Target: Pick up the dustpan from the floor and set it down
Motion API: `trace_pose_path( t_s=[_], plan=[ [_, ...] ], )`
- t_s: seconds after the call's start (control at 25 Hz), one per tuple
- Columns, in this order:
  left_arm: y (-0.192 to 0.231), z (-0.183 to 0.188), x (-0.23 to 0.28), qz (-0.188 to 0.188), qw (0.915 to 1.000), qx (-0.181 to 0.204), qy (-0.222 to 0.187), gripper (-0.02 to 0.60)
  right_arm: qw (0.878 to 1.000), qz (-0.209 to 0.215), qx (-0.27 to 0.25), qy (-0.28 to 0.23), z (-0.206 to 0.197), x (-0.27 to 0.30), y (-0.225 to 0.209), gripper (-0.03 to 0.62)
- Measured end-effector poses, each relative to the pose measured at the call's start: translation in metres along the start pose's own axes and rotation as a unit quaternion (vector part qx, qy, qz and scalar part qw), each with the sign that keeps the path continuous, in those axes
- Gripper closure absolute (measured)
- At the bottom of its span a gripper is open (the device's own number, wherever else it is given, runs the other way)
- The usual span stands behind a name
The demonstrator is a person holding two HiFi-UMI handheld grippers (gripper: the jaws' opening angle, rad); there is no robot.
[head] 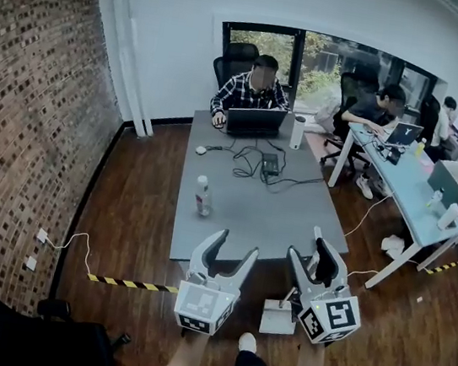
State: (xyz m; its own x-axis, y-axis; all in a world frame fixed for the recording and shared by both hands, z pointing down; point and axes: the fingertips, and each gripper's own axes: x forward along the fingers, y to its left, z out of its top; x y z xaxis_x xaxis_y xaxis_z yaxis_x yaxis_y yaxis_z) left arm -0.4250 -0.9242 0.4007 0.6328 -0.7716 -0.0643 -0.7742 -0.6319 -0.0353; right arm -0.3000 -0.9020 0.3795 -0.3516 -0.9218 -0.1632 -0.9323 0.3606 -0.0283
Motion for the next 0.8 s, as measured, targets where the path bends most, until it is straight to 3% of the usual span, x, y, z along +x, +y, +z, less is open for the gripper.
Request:
trace_pose_path(
  t_s=[0.24, 0.4, 0.48, 0.64, 0.8],
  plan=[
    [0.044, 0.011, 0.079, 0.036, 0.9989, 0.005, -0.029, 0.336, 0.998, 0.058, -0.013, -0.002, -0.009, 0.087, -0.034, 0.321],
    [0.055, -0.006, 0.120, 0.038, 0.9991, 0.001, -0.017, 0.334, 0.997, 0.034, 0.011, -0.063, -0.005, 0.096, -0.073, 0.336],
    [0.059, -0.020, 0.135, 0.033, 0.9994, -0.002, -0.006, 0.334, 0.997, 0.024, 0.006, -0.068, -0.012, 0.093, -0.086, 0.338],
    [0.059, -0.043, 0.164, -0.003, 0.9999, -0.007, 0.014, 0.334, 1.000, -0.008, 0.006, -0.019, -0.057, 0.085, -0.119, 0.337],
    [0.032, -0.067, 0.190, -0.076, 0.9965, 0.002, 0.034, 0.331, 0.997, -0.063, 0.008, 0.036, -0.111, 0.053, -0.148, 0.338]
  ],
)
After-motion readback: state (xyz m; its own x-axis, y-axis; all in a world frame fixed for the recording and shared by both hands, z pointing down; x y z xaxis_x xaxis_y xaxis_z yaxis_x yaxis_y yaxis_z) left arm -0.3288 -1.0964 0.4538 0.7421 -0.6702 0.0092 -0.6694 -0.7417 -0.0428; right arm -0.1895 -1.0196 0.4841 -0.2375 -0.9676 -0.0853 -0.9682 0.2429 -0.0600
